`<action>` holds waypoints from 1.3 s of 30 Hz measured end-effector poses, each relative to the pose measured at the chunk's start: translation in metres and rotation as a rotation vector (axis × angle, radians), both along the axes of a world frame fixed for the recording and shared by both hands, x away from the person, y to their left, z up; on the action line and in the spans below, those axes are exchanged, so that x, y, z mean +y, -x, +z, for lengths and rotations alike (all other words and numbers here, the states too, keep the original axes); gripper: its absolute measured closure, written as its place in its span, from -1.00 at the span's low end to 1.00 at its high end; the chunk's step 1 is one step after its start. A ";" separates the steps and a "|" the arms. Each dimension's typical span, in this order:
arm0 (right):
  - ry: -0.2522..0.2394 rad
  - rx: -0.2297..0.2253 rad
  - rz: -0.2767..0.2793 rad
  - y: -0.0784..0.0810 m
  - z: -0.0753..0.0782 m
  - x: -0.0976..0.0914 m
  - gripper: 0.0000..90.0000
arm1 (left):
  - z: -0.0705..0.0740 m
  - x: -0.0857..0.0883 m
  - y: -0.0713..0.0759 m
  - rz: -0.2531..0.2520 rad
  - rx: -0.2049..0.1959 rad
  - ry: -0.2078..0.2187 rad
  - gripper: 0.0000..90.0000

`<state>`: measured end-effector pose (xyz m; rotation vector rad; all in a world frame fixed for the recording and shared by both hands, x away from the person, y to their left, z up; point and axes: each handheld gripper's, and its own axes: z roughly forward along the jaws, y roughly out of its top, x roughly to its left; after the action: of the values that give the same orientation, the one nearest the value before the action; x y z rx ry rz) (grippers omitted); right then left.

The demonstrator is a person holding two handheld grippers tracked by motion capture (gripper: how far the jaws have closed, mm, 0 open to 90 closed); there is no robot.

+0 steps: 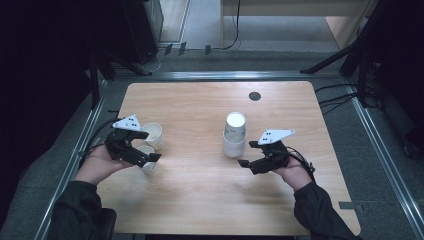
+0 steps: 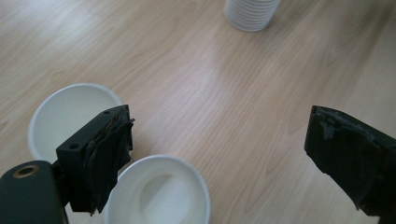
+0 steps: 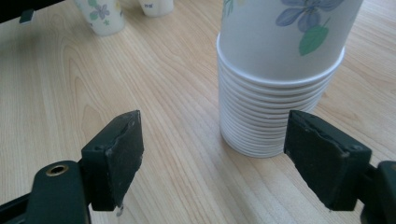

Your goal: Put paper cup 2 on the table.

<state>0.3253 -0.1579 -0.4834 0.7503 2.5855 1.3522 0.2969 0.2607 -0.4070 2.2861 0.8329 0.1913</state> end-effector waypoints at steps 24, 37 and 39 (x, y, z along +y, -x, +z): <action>0.010 -0.011 0.001 -0.003 0.002 0.006 -0.55 | -0.015 -0.062 0.000 -0.043 0.022 0.042 -0.82; 0.011 -0.012 0.006 -0.003 0.002 0.005 -0.55 | -0.026 -0.091 0.001 -0.093 0.023 0.040 -0.82; 0.014 -0.009 0.009 -0.002 0.001 0.006 -0.55 | -0.027 -0.095 0.002 -0.092 0.022 0.053 -0.82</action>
<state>0.3275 -0.1520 -0.4822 0.7299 2.5917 1.3350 0.2950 0.1660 -0.4337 2.2746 0.7332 0.1017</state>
